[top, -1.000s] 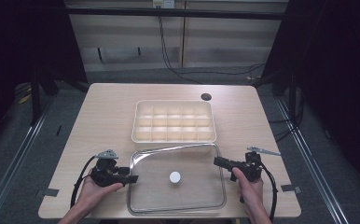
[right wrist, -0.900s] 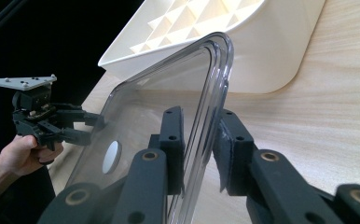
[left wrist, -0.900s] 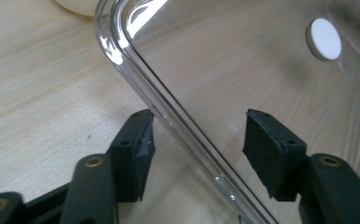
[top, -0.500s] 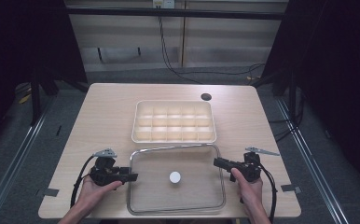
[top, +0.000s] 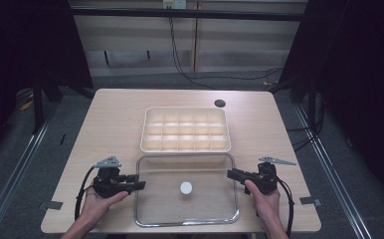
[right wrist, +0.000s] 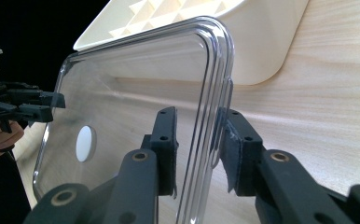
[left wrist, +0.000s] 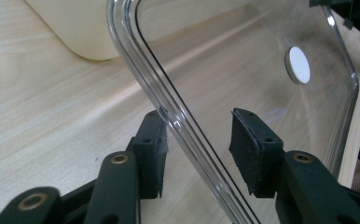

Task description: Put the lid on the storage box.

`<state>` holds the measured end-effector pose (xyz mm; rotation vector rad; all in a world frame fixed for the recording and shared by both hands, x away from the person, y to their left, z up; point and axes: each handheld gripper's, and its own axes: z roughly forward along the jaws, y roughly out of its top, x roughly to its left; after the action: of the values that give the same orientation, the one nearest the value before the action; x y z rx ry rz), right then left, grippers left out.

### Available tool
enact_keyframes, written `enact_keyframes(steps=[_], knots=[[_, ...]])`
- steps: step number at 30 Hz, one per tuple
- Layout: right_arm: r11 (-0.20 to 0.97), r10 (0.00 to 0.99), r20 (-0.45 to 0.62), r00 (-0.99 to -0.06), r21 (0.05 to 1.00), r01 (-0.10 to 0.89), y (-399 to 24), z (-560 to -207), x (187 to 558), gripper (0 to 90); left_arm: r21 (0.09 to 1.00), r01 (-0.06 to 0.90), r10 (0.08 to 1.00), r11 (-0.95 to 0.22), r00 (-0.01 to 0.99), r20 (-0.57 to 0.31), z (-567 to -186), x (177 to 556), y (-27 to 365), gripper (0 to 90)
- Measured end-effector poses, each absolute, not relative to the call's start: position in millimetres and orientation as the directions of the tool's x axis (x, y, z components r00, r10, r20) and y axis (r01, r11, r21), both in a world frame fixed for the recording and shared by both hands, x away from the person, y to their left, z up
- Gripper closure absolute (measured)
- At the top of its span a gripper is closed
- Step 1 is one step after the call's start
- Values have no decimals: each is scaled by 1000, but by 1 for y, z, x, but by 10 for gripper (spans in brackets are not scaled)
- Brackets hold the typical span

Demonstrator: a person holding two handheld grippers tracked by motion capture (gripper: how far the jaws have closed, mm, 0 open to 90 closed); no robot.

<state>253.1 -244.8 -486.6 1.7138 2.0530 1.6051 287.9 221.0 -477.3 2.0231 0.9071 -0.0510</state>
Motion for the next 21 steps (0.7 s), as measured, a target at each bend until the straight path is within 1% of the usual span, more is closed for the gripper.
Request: enact_keyframes(steps=[4,9,14,15,20,21], knots=[[-132,737,546,-398,694,707,-244,-486,253,681,714,616,580,-333,731,-360,-477,289,222,574],[-125,745,531,-403,705,698,-242,-482,252,677,720,622,571,-306,725,-384,-474,289,225,603],[-125,747,525,-407,713,690,-241,-480,252,678,724,618,576,-307,726,-375,-470,289,225,615],[-140,739,539,-404,710,690,-242,-479,251,687,732,614,575,-296,726,-377,-468,288,226,624],[-154,737,539,-407,721,676,-242,-474,248,693,741,603,570,-294,733,-371,-463,287,228,644],[-155,735,539,-411,724,673,-242,-473,248,695,743,601,566,-294,736,-371,-462,287,229,659]])
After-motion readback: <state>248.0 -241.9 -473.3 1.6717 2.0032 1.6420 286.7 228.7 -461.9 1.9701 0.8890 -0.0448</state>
